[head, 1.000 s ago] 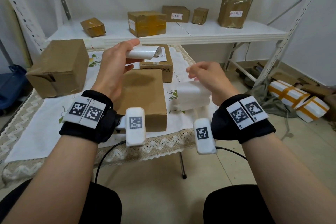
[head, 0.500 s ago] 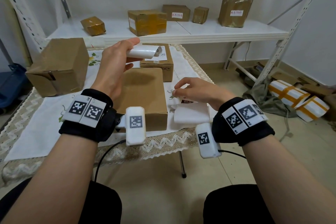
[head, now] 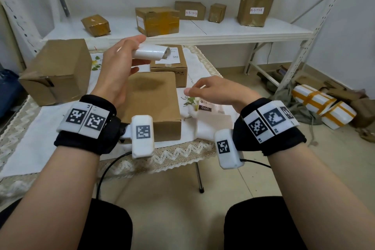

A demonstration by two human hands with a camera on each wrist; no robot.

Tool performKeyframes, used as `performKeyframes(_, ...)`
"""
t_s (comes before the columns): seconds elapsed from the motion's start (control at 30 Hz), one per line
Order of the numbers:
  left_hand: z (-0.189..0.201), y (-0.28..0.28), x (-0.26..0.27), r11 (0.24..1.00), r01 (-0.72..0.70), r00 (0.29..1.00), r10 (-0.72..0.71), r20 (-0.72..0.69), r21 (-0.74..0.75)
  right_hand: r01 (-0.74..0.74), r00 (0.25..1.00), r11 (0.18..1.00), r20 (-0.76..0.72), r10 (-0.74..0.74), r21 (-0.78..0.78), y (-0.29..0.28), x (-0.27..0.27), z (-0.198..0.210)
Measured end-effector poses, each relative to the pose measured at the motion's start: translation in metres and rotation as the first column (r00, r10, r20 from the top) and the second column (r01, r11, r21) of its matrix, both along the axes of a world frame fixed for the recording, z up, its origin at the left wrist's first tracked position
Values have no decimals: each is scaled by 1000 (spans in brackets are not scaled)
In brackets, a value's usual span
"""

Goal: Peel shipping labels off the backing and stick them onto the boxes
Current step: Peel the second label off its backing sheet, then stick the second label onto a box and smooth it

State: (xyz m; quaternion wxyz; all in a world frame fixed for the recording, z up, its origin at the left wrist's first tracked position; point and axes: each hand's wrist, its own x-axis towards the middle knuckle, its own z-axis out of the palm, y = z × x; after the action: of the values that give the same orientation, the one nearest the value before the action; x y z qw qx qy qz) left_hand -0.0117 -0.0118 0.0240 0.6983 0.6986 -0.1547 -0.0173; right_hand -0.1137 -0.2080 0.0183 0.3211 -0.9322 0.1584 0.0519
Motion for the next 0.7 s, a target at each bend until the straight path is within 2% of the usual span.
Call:
performKeyframes(0.17, 1, 3, -2, 997, 45, 999, -47, 26, 60, 65, 983, 995, 166, -77, 77, 5, -2, 9)
performKeyframes(0.27, 0, 5, -3, 990, 69, 995, -78, 65, 122, 80, 941, 983, 311, -129, 167, 14, 4, 13)
performKeyframes(0.37, -1, 8, -5, 982, 80, 991, -97, 93, 174, 44, 875, 967, 458, -159, 251, 24, 9, 21)
performKeyframes(0.43, -1, 11, -4, 979, 77, 988, -101, 118, 190, -44, 842, 947, 522, -135, 317, 31, 12, 24)
performKeyframes(0.53, 0, 15, -4, 972, 50, 977, -95, 191, 228, -146, 818, 906, 564, -115, 397, 42, 18, 24)
performKeyframes(0.7, -1, 19, -2, 941, -34, 924, -99, 369, 337, -163, 829, 860, 540, -147, 483, 61, 34, 15)
